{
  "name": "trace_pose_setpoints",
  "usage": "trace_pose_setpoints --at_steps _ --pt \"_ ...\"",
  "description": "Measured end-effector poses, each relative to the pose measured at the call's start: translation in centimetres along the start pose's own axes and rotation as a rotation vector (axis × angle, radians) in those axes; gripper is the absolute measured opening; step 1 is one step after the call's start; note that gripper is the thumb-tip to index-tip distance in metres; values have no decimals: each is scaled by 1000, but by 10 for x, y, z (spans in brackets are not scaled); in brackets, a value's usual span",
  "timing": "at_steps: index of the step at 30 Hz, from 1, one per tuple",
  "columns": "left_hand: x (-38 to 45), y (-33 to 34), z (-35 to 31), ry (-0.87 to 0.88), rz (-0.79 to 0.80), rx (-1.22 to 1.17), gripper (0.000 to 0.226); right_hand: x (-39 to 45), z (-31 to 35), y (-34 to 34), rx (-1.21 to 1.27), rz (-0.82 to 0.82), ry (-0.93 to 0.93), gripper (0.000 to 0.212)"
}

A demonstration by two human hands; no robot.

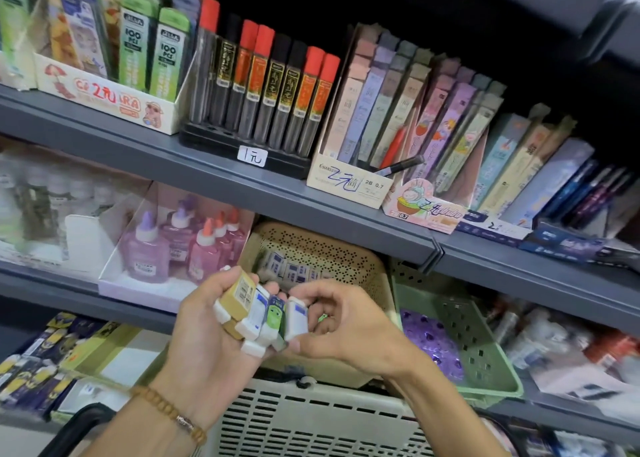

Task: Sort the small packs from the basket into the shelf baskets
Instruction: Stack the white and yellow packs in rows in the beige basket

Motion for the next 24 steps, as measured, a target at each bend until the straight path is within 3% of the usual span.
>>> trace_pose_setpoints --at_steps 4,8,14,19,24 --pt "2 -3 3 -26 -17 -5 16 4 -31 -36 -19 -174 202 54" --pt "5 -5 -2 -12 -26 -10 18 32 -66 -59 -371 -252 352 17" --pt "6 -12 -15 28 -51 -47 21 77 -97 -68 -723 -153 443 44" --pt "7 -14 -17 33 -32 -54 19 81 -103 -62 -509 -31 462 67" --pt "7 -11 -13 21 1 -78 19 63 -80 -56 -364 -164 370 51"
Point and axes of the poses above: each hand's wrist, its own x-axis towards the middle knuckle, its own y-axis out of the palm, z = x × y, the point moved 4 cm from there along x, towards the middle knuckle, and after that the axes turned 4 degrees about -y, right-handed, at the moved point
